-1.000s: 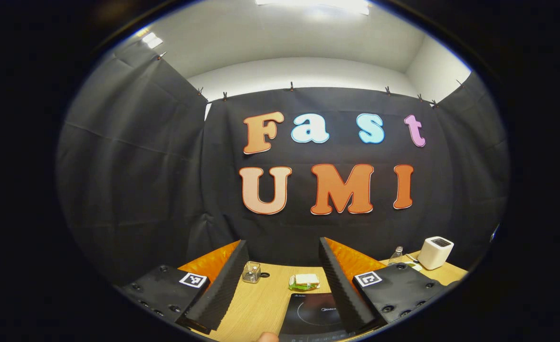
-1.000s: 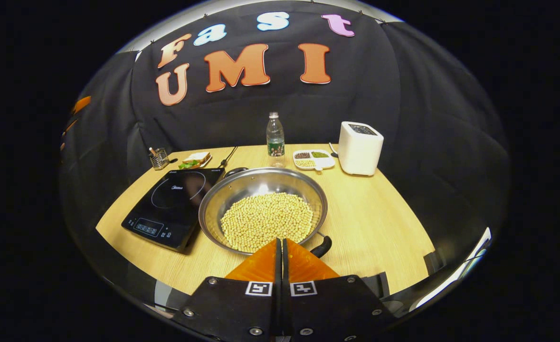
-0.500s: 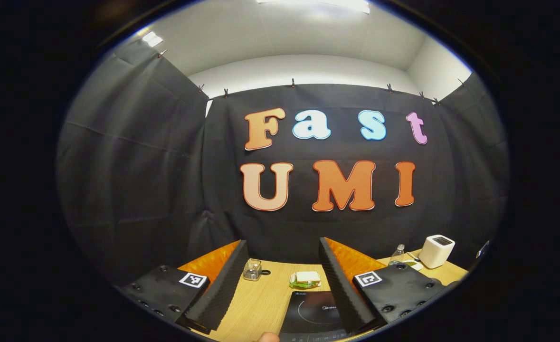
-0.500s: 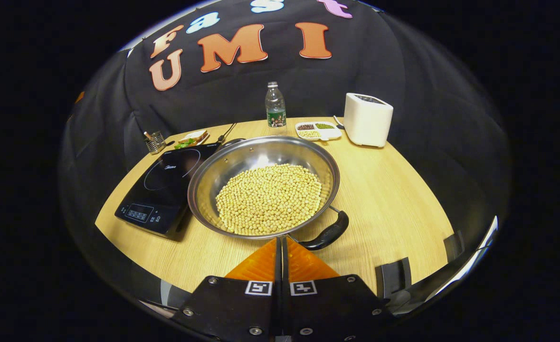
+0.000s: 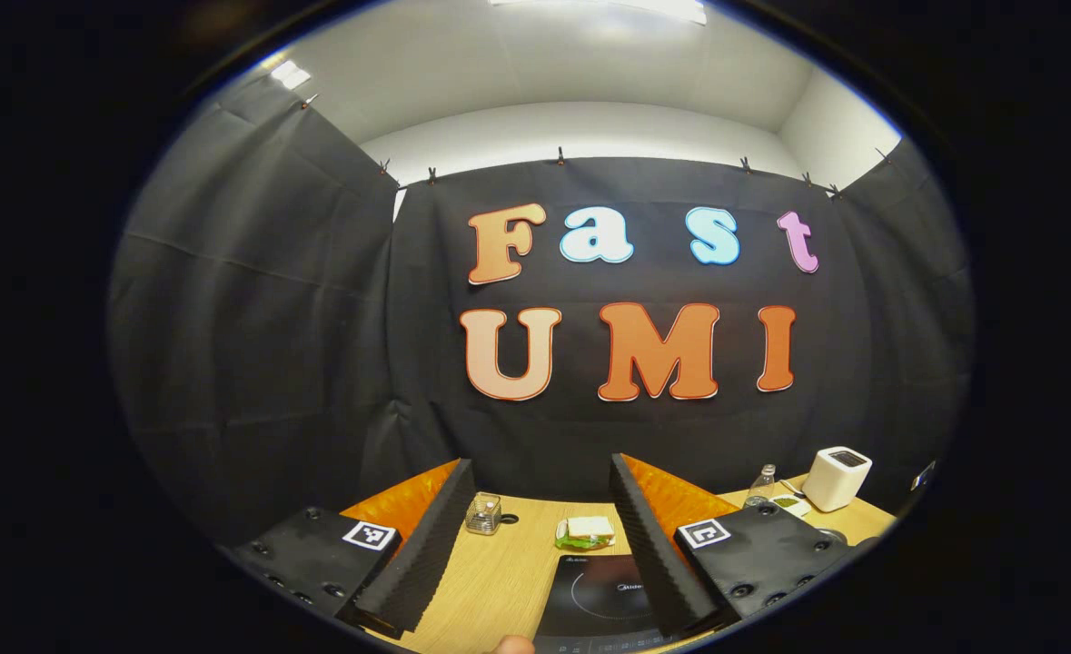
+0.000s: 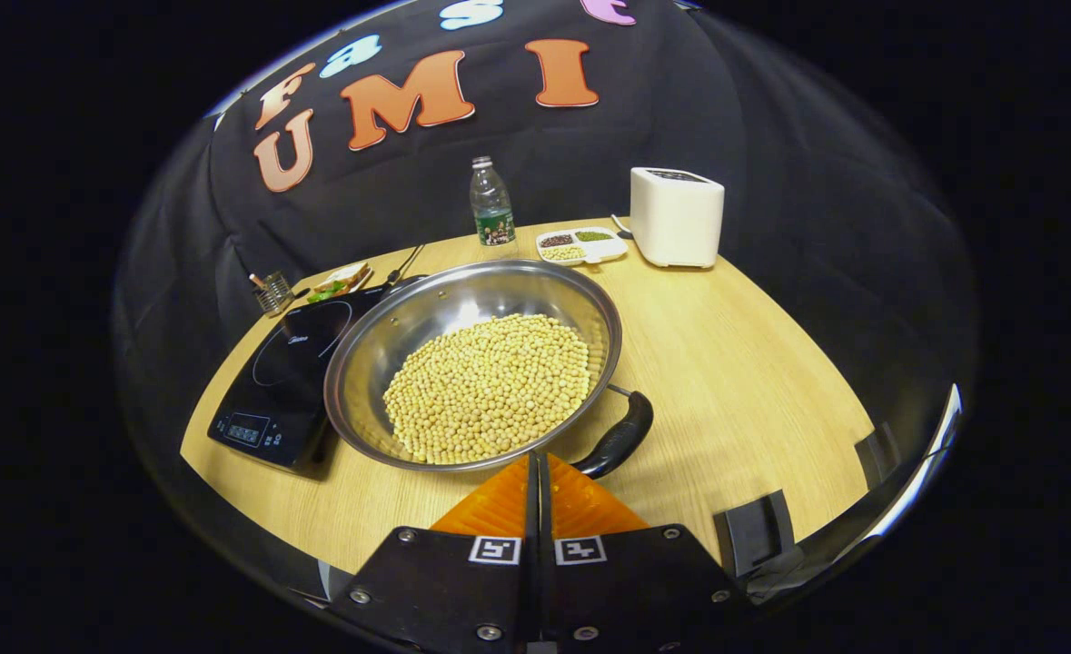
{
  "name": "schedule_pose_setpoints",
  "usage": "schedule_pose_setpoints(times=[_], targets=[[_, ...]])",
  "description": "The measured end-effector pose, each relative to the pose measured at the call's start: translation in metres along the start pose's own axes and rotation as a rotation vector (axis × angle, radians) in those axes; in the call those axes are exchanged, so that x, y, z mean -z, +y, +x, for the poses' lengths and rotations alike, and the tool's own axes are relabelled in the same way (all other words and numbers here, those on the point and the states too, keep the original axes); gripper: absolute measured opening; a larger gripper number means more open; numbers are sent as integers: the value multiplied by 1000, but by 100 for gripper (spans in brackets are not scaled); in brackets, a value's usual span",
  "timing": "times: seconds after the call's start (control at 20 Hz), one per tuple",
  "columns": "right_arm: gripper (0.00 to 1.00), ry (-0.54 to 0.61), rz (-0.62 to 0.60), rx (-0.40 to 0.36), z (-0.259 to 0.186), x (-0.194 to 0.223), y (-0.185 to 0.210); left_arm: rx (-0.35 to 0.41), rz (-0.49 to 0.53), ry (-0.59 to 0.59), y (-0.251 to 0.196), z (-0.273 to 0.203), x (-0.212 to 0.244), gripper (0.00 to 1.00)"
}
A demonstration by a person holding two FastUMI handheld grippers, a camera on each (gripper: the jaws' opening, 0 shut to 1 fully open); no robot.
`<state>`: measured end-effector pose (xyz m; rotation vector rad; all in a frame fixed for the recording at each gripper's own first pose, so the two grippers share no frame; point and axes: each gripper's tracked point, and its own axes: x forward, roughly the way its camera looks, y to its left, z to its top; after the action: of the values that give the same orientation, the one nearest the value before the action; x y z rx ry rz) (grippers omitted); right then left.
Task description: First push the handle of the pot to place it horizontally, then grasp the pot with both hands and set it on the induction cooktop.
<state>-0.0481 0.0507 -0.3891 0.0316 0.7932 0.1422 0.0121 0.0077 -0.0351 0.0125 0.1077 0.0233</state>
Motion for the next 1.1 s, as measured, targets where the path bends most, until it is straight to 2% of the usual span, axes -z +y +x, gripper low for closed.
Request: schedule_pose_setpoints(times=[1.1], targets=[[0,-31,92,101,30,-37,-58,-9,8,14,-1,12,8,99]])
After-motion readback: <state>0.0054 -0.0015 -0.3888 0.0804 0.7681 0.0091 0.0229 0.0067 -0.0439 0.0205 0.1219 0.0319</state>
